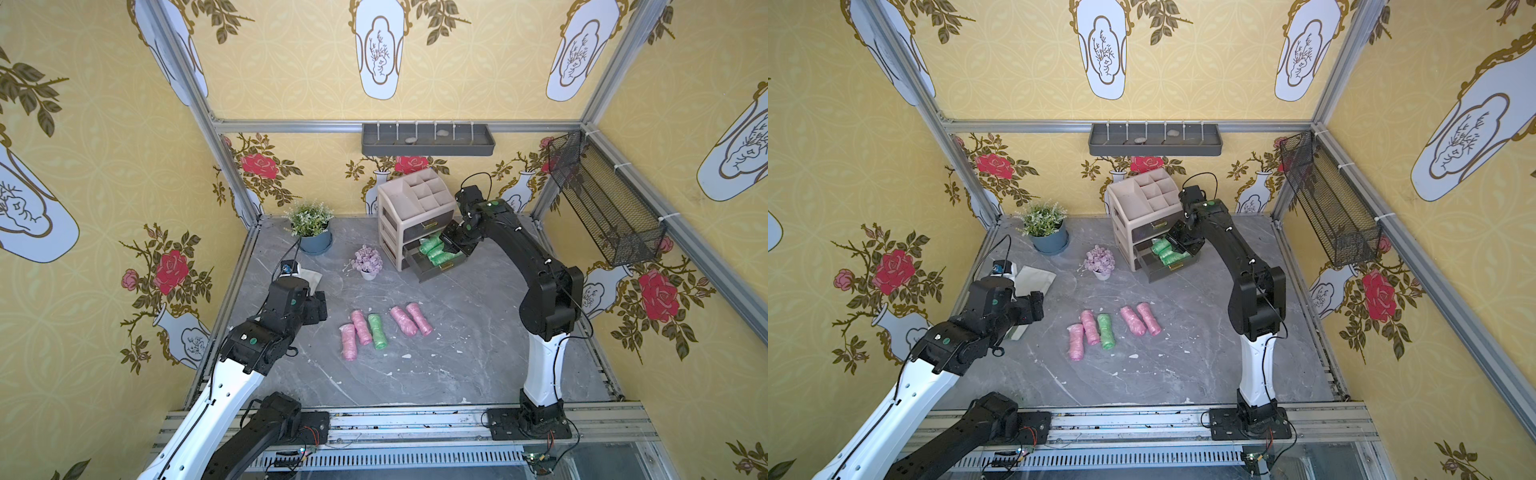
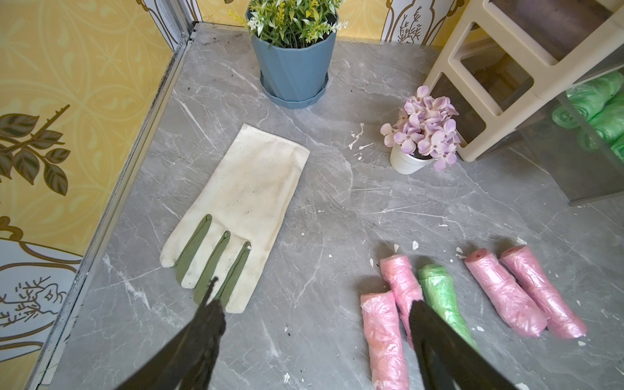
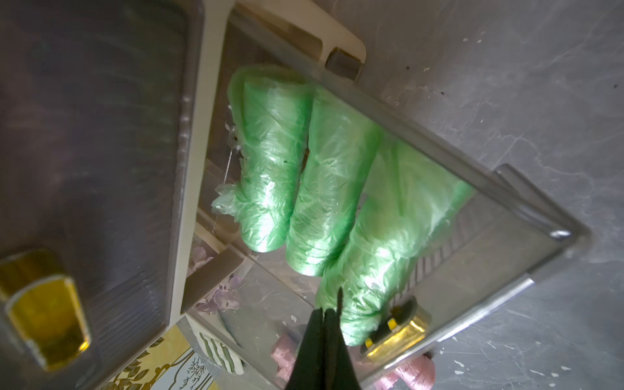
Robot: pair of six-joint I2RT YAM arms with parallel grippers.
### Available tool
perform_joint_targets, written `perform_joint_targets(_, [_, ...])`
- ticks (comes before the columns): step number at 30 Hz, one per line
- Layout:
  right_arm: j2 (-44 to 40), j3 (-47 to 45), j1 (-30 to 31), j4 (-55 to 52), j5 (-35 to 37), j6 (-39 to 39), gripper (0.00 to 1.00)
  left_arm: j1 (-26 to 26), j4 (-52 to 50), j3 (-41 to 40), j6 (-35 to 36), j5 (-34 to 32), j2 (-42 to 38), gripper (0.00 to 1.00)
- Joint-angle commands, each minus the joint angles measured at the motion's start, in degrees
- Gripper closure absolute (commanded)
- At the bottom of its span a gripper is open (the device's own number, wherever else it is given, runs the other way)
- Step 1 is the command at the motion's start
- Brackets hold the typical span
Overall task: Sort the rolls of trash bags by color and place them into the drawer
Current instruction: Place the roll of trash bags in the drawer, then pick up the roll of trash bags from the center of the board.
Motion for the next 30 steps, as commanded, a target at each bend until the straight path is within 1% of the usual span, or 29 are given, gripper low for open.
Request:
perform_joint_targets(1, [0.6,-0.21,0.17,1.2,-0.57,-0.77,0.94,0.08,0.8,-0.35,0.26,-0.29,-0.1,0.13])
perform_joint_targets(14, [4.32,0.82,0.0,-0.4,-1.45,-2.75,0.94,0.16,0.64,-0.33,0.28,-0.52,-0.1,0.13])
perform_joint_targets(17, [4.26,2.63,-0.05,-0.64,-1.3,-2.73,0.9,0.16,0.55,-0.35,0.3,-0.58,-0.18,0.13])
perform_joint_targets(22, [0.69,6.08,0.39,-0.61,1.56,-2.57,0.78,0.24,0.48,-0.35,0.25,-0.77,-0.19,0.13])
perform_joint_targets(26, [-4.04,6.11,1.8,0.29,3.87,-3.4,0.72,0.25,0.5,-0.35,0.17,-0.65,-0.19,0.13])
perform_joint_targets(30, [-9.19,3.97,5.03,2.55,5.8,-6.37,0.68,0.25,0.54,-0.31,0.24,-0.72,-0.25,0.13])
